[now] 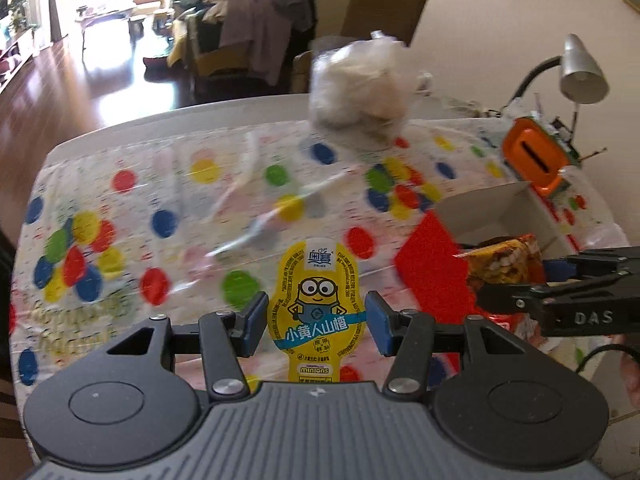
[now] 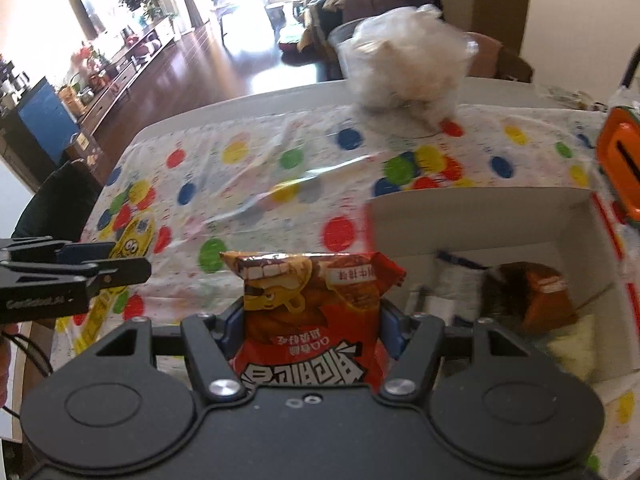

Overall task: Organize snacks
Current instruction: 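Carry the yellow Minion packet and red chip bag over the box with both tools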

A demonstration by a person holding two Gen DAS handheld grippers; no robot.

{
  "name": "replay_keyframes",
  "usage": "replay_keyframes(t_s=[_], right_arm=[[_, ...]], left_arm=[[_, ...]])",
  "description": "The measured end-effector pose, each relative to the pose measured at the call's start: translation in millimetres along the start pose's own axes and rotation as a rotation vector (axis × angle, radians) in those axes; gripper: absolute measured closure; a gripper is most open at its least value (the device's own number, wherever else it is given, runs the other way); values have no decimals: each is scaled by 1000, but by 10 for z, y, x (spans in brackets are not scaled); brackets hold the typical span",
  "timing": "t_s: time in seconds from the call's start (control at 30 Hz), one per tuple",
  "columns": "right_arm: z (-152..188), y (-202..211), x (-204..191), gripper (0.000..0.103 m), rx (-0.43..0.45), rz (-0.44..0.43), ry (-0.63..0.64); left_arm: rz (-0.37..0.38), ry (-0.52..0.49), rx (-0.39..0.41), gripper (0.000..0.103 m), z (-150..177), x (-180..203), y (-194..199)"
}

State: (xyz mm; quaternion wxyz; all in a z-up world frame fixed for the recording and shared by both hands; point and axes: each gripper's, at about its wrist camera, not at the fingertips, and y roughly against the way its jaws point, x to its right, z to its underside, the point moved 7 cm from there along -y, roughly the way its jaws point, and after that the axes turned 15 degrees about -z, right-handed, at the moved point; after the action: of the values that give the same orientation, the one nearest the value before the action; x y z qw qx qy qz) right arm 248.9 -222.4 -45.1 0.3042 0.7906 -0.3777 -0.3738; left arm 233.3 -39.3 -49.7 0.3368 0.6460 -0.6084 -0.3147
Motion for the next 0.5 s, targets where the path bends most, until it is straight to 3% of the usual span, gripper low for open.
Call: replay_keyframes(t_s=[0.5], right_arm=[[-14,579,1247,39,57,99,-52]], left_arm=[[71,-88,10,51,-205,1379,29]])
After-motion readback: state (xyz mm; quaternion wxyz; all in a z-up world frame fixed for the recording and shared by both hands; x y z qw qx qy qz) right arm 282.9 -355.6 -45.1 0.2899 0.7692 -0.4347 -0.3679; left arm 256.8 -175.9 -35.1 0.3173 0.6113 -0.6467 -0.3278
